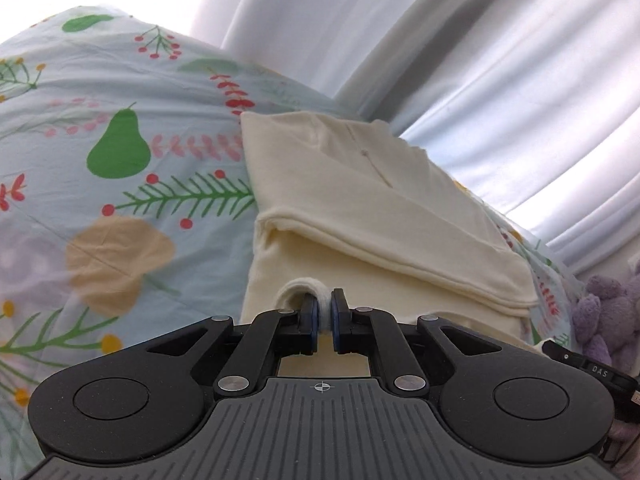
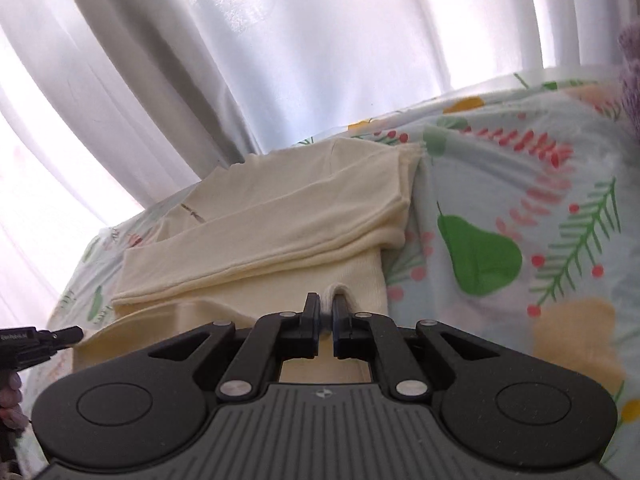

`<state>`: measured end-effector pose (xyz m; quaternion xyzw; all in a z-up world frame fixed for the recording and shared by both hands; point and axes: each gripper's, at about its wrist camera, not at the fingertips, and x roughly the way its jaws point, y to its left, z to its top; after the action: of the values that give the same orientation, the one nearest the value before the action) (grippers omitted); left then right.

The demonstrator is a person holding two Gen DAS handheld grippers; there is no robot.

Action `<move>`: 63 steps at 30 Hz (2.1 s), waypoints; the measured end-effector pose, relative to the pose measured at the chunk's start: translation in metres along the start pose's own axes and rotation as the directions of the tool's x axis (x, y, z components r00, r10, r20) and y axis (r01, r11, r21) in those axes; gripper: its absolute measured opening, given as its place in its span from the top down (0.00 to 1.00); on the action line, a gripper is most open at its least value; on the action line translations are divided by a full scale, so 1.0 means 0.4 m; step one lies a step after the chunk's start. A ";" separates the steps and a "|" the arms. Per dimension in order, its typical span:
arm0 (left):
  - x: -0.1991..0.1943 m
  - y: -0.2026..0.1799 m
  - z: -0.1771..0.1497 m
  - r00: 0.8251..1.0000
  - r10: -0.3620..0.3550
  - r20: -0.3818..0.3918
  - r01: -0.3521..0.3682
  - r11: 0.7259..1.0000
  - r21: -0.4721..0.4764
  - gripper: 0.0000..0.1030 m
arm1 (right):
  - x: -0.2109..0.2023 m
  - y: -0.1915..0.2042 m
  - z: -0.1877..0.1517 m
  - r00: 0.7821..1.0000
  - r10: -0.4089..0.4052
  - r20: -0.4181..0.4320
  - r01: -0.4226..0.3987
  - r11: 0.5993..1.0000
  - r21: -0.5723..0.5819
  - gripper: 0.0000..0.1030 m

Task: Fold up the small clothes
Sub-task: 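Grasp the hem with both grippers and lift it toward the collar, then carry the hem up and over toward the collar with both grippers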

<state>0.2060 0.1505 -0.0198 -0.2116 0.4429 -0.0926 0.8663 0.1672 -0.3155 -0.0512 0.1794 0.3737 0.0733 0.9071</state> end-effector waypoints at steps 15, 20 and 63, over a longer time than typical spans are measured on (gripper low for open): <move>0.055 0.024 -0.019 0.998 0.068 -0.009 -0.065 0.982 0.177 0.61 | 0.039 -0.023 -0.048 0.995 -0.104 -0.010 0.101 0.983 -0.156 0.65; 0.073 -0.010 -0.028 0.996 0.085 0.023 -0.088 0.971 0.223 0.73 | 0.058 -0.005 -0.047 0.995 -0.103 -0.015 0.098 0.975 -0.199 0.68; 0.249 -0.064 0.158 0.995 0.066 0.073 -0.080 0.972 0.222 0.91 | 0.232 0.045 0.138 0.992 -0.126 0.013 0.123 0.933 -0.339 0.94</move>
<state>0.3163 0.1111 -0.0481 -0.0989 0.4087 -0.1031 0.9014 0.2720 -0.2890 -0.0688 -0.0040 0.3700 0.0799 0.9256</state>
